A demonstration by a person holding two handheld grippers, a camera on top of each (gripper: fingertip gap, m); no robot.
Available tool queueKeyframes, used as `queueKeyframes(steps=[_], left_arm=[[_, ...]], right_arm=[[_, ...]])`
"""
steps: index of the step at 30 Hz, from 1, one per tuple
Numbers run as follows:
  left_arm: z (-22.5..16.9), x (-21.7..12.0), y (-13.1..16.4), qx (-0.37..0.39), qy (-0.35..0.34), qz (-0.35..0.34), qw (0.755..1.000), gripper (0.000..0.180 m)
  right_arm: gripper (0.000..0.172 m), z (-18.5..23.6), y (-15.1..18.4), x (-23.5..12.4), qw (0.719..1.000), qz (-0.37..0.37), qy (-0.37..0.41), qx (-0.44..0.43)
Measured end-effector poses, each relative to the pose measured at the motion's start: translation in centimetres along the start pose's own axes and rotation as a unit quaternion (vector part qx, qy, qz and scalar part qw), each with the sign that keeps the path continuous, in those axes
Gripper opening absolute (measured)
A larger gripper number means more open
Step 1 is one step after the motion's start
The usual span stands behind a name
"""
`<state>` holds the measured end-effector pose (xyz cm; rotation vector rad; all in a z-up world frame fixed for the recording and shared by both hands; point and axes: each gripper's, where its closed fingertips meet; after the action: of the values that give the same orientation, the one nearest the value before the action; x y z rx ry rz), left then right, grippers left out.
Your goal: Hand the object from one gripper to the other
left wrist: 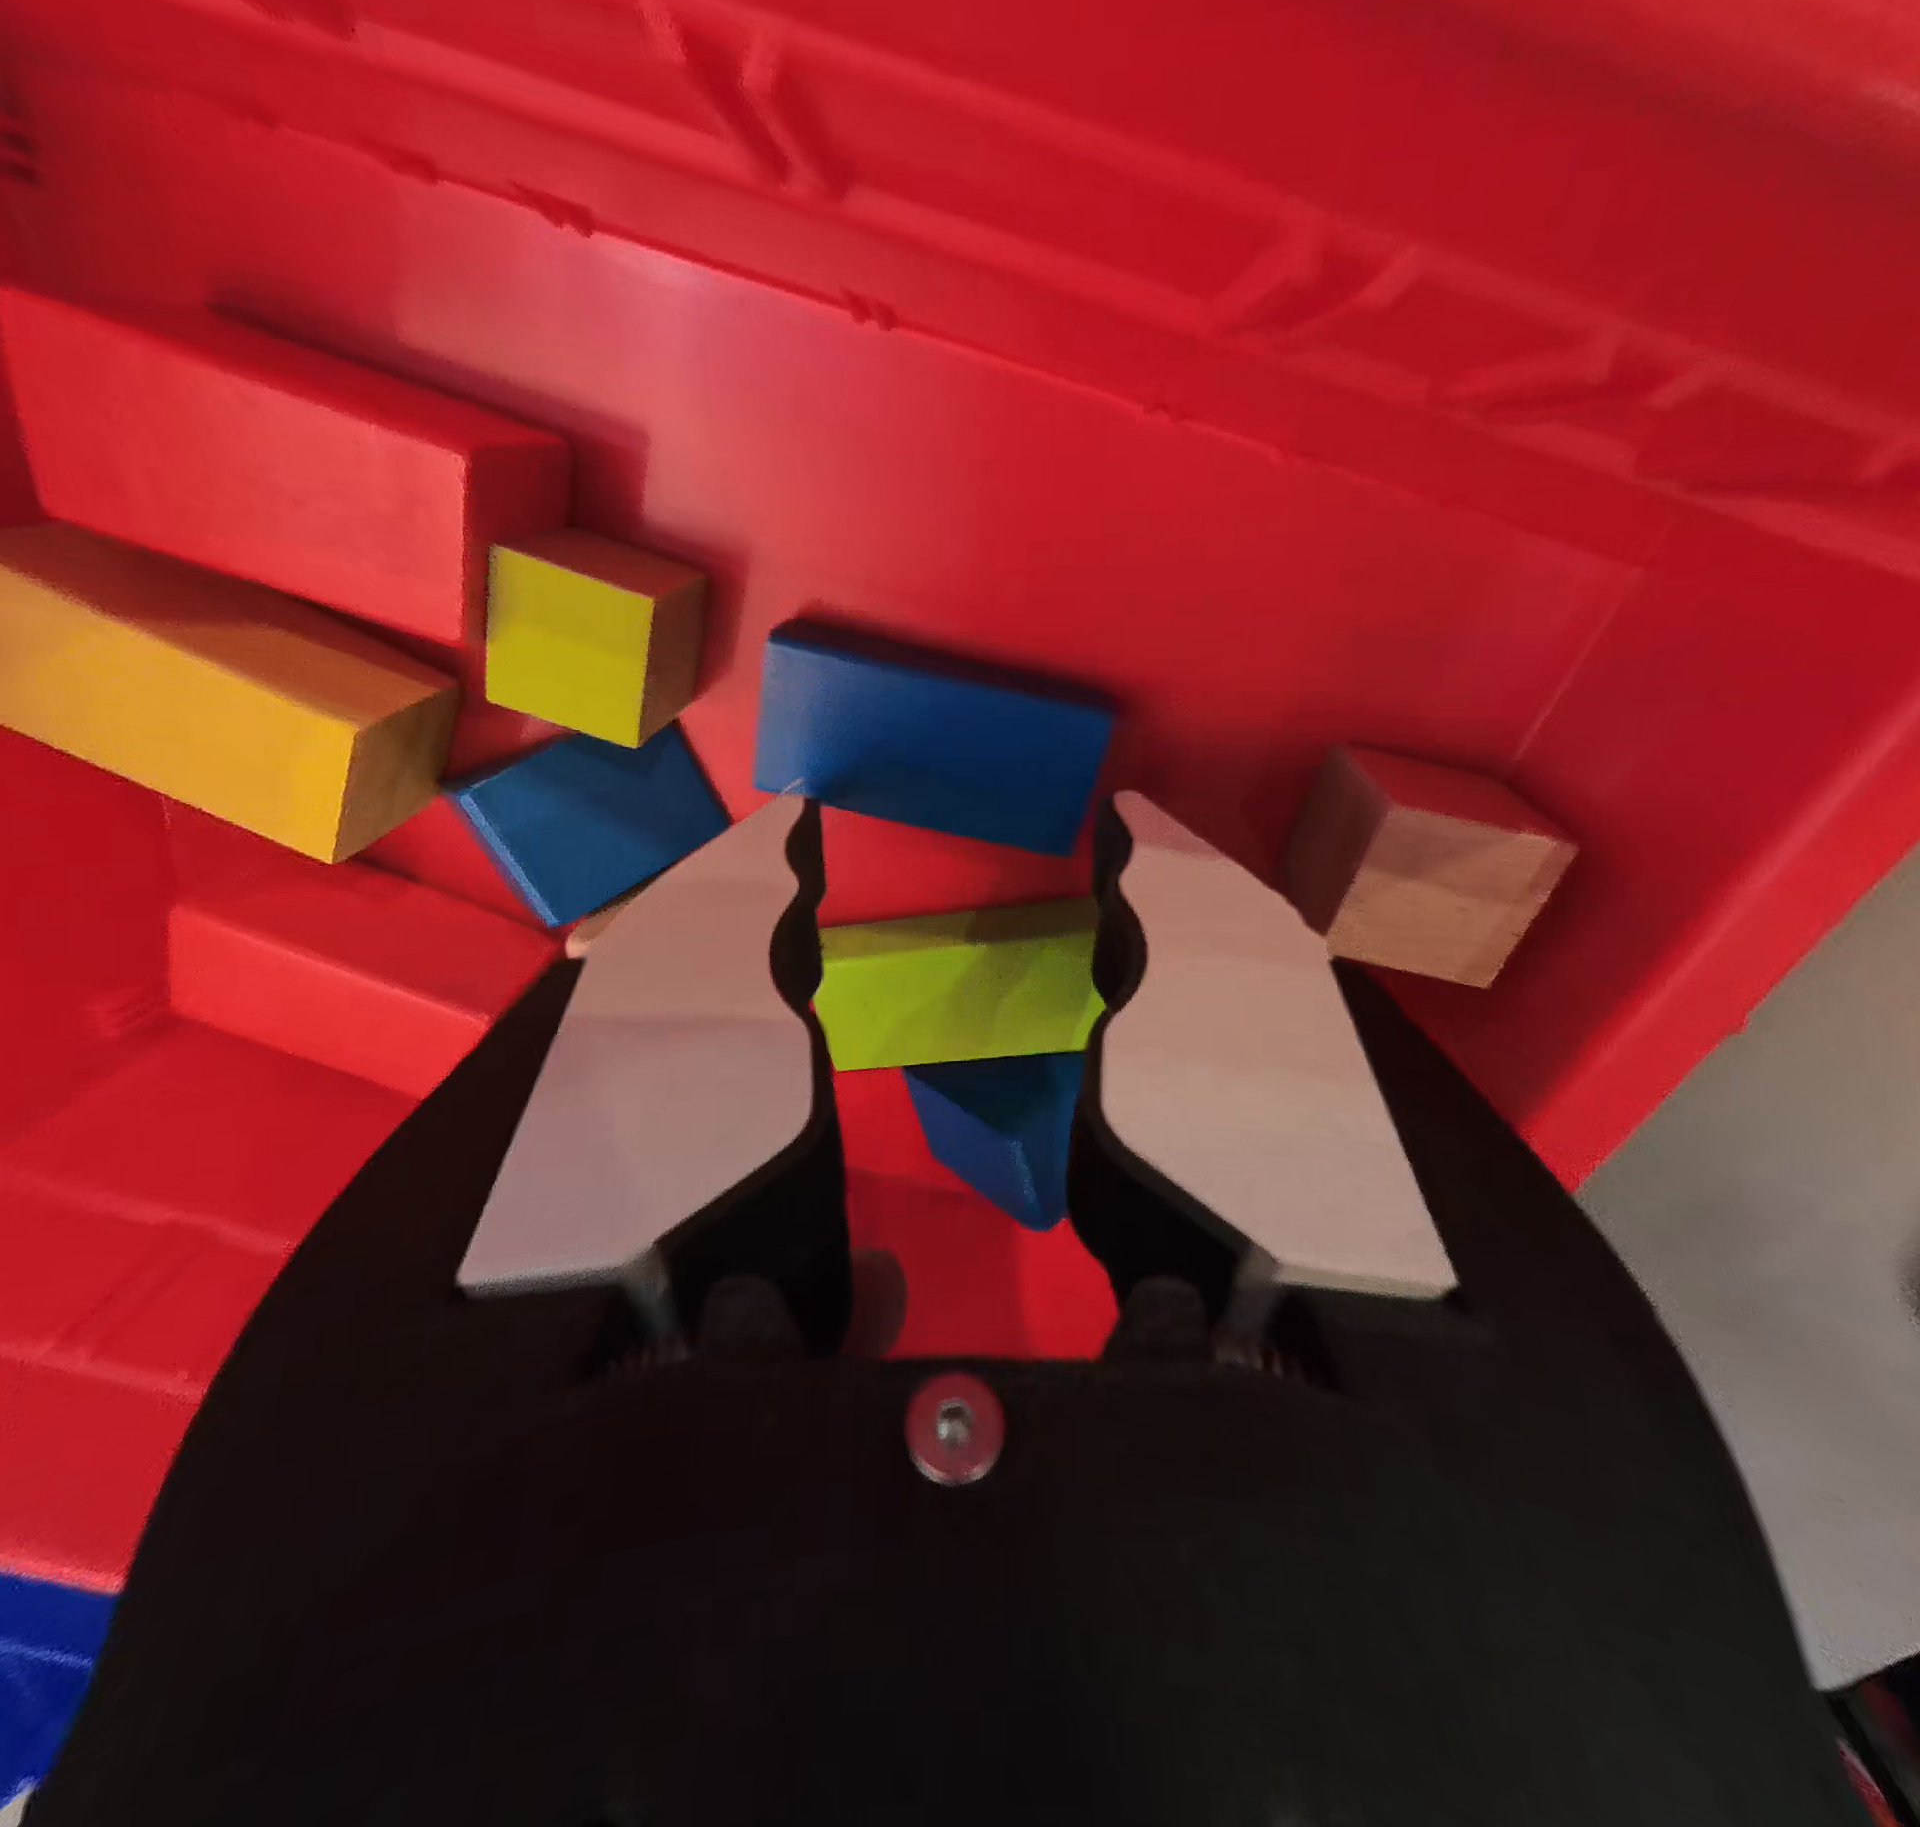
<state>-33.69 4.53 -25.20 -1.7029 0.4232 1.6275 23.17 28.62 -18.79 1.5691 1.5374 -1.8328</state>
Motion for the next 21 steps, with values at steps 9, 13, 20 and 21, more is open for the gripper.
queueKeyframes(steps=[9, 13, 20, 21], left_arm=[[0.6, 1.1, -0.1, 0.043, -0.018, 0.001, 0.999, 0.078], [1.5, 1.4, 0.2, 0.053, -0.021, 0.014, 0.998, 0.079], [0.9, 1.6, 0.7, -0.070, 0.013, 0.032, 0.997, 0.075], [1.1, 1.6, 0.8, -0.093, 0.001, 0.032, 0.995, 0.071]], right_arm=[[0.034, 0.2, 0.2, 0.0, 1.000, 0.002, -0.004, -0.002], [0.034, 0.4, 0.2, 0.0, 1.000, 0.002, -0.006, -0.004], [0.033, 0.3, 0.3, 0.0, 1.000, 0.003, -0.004, -0.003], [0.033, 0.4, 0.3, 0.0, 1.000, 0.002, -0.005, -0.004]])
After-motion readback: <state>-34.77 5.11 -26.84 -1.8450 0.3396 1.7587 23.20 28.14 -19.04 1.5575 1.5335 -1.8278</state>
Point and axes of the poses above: each gripper's, where its closed fingertips meet, x out along the fingers, y out of its underside, z = x × y across the jaws, and after that the axes turned 11 degrees about -z, right-handed
